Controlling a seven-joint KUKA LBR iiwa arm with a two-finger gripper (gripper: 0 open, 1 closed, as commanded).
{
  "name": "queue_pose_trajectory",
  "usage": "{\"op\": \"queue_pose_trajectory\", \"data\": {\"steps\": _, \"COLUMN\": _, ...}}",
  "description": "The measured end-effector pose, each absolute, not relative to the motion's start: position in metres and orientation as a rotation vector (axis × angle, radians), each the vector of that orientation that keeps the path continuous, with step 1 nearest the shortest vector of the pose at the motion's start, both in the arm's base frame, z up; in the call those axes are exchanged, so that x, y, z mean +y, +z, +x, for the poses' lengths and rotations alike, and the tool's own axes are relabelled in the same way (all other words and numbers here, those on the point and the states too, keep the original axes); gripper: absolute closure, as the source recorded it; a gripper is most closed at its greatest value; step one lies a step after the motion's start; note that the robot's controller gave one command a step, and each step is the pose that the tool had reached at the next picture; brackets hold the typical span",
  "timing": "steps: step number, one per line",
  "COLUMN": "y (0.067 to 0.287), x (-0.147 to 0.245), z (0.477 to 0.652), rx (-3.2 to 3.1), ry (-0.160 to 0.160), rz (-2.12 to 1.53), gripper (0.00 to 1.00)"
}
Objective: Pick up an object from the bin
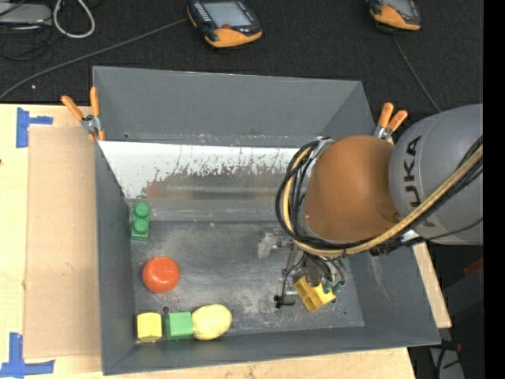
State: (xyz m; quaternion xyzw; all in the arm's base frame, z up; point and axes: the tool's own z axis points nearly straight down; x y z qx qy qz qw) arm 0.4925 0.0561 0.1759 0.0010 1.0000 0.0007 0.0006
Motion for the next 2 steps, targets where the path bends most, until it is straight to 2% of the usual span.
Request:
{"op": "queue_pose_trajectory", "data": {"steps": 1, "y": 0.117, "x": 0.038, "z": 0.472, "rx": 3.130, "ry": 0.002, "rz": -0.202, "gripper": 0.00}}
{"op": "queue_pose_trajectory", "data": {"steps": 2, "y": 0.150, "x": 0.095, "z": 0.530, "rx": 3.133, "ry": 0.003, "rz": 0.230, "gripper": 0.00}}
